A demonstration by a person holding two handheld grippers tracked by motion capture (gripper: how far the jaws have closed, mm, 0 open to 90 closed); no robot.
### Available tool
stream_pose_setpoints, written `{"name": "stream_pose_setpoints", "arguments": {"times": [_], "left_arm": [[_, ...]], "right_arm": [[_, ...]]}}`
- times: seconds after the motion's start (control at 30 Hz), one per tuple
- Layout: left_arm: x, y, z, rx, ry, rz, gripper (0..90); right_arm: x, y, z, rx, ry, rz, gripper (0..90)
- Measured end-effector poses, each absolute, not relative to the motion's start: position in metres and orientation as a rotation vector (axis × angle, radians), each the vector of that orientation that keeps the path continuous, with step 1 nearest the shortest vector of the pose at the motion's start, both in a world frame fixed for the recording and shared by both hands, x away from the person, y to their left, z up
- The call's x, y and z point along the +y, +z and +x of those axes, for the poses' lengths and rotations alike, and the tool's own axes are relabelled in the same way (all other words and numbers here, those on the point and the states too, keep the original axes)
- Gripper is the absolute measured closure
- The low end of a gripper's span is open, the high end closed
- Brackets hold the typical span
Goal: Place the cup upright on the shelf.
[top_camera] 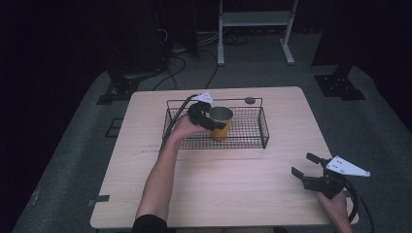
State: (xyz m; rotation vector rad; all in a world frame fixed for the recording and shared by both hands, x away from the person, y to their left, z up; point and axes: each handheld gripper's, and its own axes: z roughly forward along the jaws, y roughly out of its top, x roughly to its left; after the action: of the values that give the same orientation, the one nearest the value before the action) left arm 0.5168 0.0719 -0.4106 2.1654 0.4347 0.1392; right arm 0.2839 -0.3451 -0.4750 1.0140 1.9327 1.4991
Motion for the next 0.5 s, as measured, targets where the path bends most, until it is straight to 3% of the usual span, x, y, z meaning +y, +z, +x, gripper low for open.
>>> {"name": "stream_pose_setpoints", "arguments": {"times": [0.5], "left_arm": [[0.0722, -0.4095, 0.5145, 0.422, 0.166, 2.18, 9.7]], "right_arm": [[-0.3449, -0.475, 0.2838, 1.935, 1.498, 1.014, 12.8]]}}
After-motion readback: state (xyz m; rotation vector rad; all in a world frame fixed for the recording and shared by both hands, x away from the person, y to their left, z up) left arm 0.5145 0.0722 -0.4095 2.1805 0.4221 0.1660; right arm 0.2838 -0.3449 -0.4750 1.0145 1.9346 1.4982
